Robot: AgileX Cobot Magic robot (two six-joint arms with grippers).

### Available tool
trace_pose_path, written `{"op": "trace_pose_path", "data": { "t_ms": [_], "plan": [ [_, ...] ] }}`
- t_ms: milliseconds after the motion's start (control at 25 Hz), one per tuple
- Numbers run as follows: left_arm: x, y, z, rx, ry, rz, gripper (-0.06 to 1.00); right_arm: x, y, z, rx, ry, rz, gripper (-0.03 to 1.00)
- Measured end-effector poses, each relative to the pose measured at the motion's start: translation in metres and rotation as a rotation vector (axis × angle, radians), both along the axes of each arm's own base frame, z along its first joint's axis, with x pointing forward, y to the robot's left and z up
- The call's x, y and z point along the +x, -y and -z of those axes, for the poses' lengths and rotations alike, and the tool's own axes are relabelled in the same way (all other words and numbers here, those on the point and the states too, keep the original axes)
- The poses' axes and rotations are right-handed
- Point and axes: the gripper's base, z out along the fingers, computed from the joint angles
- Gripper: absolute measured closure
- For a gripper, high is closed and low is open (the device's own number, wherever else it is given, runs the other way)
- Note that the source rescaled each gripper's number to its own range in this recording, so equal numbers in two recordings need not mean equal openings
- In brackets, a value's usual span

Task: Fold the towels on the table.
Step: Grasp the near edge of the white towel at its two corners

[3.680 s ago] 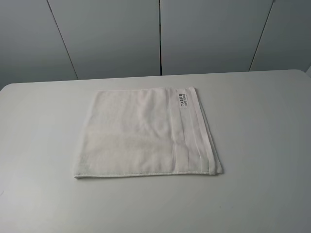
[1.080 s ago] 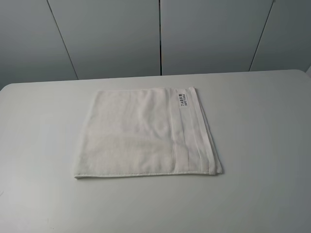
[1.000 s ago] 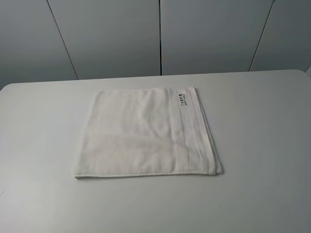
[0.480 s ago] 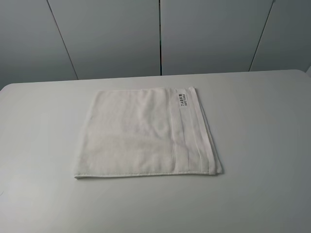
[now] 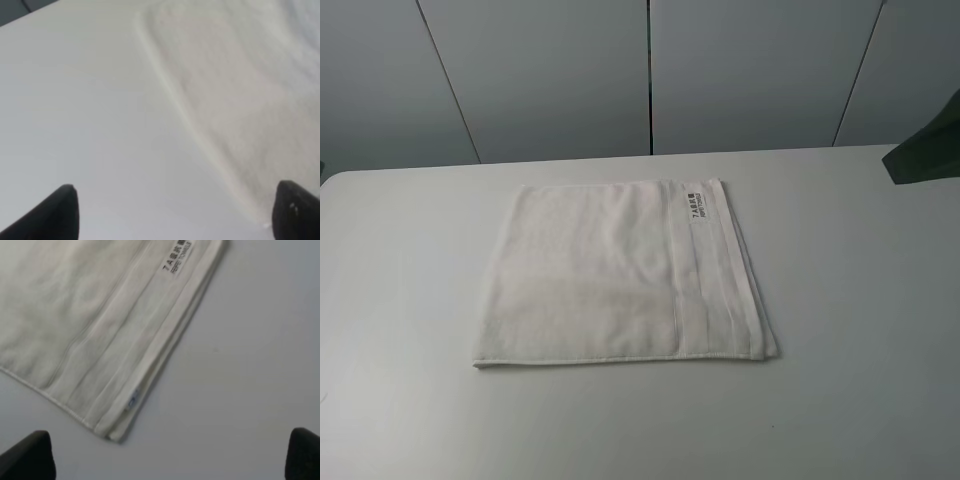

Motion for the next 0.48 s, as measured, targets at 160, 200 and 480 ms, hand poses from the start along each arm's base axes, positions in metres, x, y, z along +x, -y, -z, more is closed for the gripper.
{"op": "trace_pose_path", "data": {
  "t_ms": [160, 200, 480],
  "plan": [
    [0.029, 0.027, 0.015, 0.086, -0.036, 0.154, -0.05, 0.033, -0.02, 0.011, -0.04, -0.066, -0.137, -0.03],
    [0.035, 0.034, 0.02, 0.118, -0.051, 0.19, -0.05, 0.039, -0.026, 0.015, -0.049, -0.085, -0.177, -0.03],
    [0.054, 0.099, 0.066, 0.339, -0.134, 0.483, -0.05, 0.061, -0.06, 0.05, -0.139, -0.201, -0.398, -0.03]
  ]
}}
